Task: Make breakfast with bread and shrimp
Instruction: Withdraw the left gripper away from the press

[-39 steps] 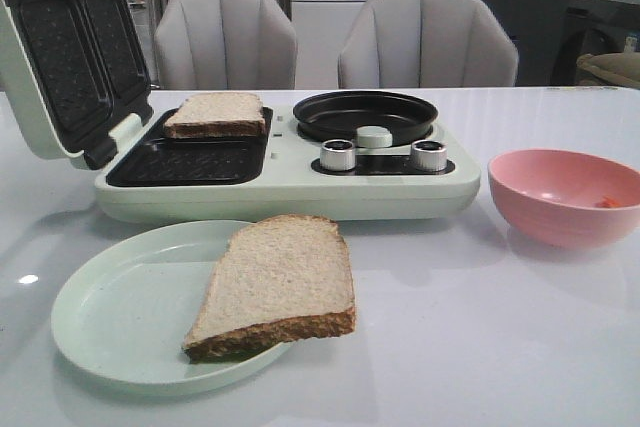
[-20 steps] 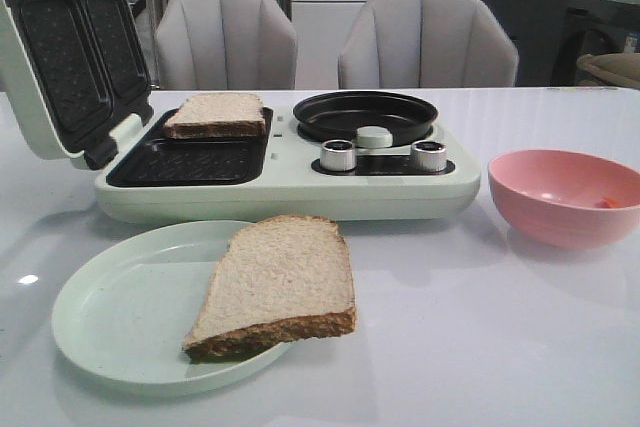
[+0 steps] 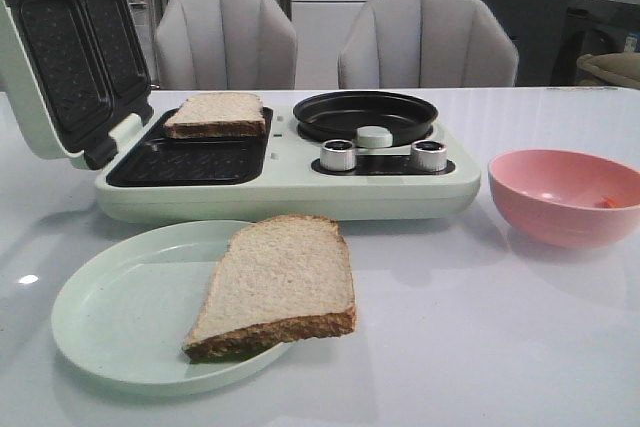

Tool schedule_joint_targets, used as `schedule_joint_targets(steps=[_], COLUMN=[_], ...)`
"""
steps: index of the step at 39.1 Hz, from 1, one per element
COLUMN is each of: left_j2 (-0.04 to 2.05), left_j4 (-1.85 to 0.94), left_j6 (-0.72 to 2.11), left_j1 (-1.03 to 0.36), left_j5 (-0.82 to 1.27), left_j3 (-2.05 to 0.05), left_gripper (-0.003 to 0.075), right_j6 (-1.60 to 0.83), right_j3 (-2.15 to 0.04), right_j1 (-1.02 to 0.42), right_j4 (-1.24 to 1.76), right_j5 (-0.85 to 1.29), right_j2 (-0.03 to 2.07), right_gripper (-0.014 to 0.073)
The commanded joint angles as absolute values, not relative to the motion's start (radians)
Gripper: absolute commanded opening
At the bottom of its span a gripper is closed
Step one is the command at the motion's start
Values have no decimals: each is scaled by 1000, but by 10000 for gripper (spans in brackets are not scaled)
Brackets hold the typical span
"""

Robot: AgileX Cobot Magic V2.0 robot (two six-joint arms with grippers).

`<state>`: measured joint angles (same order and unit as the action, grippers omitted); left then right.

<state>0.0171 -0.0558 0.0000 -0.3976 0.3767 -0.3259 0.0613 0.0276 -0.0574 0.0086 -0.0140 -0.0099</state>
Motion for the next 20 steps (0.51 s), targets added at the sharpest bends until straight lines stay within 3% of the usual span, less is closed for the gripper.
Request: schedule_joint_targets(steps=[1, 7, 20], left_j2=[30, 30, 30], left_j4=[-59, -59, -59], left_j6=[-12, -12, -12], left_j1=[-406, -406, -406], left_j5=[285, 285, 276], left_j3=[-350, -350, -345], left_gripper=[435, 435, 435], right_j6=[56, 56, 56], right_j3=[23, -42, -302], right_j1=[-52, -53, -53], right_j4=[0, 0, -11], right_j5=[-170, -185, 126], right_j2=[-30, -19, 267], right_gripper=[143, 143, 143])
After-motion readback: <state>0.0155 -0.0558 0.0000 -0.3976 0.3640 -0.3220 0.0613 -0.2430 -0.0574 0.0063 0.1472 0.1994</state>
